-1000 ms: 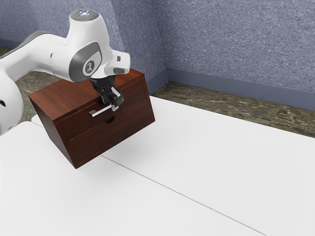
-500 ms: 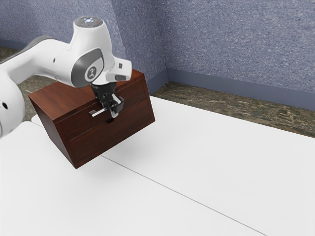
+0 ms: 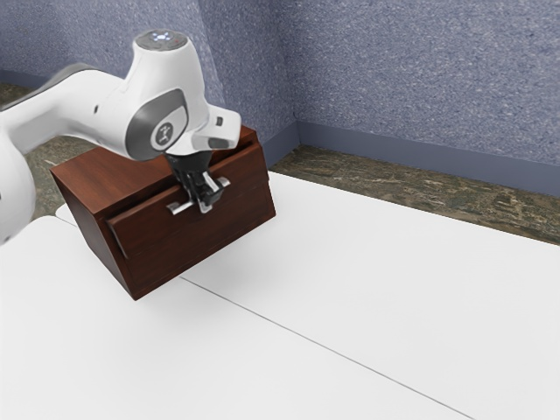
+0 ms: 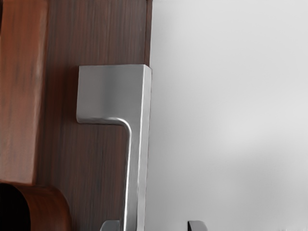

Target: Pull the drawer handle with one arm to open the drawer

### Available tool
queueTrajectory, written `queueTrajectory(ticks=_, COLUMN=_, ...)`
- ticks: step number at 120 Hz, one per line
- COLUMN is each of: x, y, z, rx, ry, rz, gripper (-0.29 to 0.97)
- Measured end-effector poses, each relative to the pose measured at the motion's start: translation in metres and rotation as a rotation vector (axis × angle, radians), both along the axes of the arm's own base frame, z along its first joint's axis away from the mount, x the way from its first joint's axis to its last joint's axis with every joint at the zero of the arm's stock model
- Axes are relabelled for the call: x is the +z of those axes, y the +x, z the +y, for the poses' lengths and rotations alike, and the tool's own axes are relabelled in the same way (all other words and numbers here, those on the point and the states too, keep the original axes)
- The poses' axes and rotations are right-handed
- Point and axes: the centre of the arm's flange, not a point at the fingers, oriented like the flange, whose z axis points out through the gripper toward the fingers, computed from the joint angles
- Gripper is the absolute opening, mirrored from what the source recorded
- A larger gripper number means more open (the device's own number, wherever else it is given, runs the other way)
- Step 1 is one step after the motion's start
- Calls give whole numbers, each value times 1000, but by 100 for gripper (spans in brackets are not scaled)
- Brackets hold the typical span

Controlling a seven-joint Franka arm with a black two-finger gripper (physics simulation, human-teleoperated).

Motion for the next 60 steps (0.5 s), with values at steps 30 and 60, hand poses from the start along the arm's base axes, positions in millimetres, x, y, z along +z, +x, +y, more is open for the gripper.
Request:
queueTrajectory(ticks=30, x=0, y=-3, z=-20, rx=-31, ry=-3, rz=5, gripper=9)
queueTrajectory(ticks=60, x=3, y=-14, z=-32, rx=-49, ry=-6, rz=6, gripper=9)
